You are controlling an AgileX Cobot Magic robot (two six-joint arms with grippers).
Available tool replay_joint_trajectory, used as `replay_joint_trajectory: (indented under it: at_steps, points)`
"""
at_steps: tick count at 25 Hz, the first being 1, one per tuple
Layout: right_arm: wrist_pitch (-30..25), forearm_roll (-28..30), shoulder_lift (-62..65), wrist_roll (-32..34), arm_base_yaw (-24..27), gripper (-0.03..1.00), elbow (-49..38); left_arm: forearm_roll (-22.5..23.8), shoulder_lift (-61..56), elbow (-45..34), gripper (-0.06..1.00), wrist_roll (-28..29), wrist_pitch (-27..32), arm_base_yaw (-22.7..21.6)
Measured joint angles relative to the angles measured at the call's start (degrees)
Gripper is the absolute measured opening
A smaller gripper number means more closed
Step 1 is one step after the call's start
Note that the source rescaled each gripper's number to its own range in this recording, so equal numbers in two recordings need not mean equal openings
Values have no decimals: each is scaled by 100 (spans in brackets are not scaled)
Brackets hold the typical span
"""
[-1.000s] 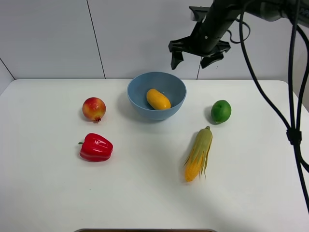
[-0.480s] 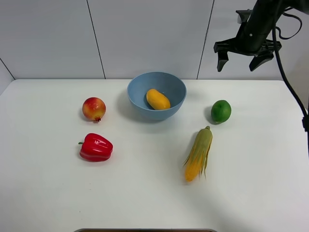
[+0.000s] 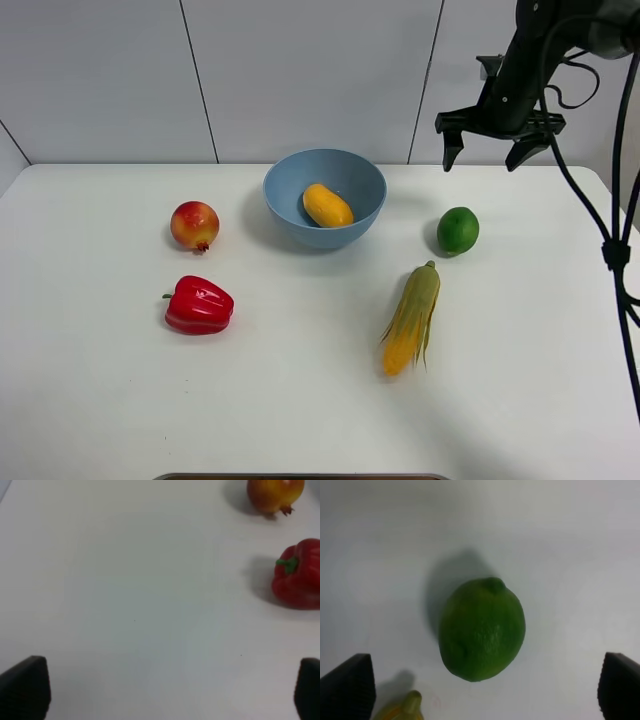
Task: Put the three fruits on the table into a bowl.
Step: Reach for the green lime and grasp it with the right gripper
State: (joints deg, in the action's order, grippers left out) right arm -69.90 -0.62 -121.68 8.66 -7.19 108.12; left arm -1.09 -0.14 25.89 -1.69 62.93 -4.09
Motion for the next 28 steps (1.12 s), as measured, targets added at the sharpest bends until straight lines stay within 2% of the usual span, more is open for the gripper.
replay_joint_trajectory:
  at_steps: [28]
  points:
    - [5,-276,-1244,-68,0,80,0,0,0,0,100,0,0,0]
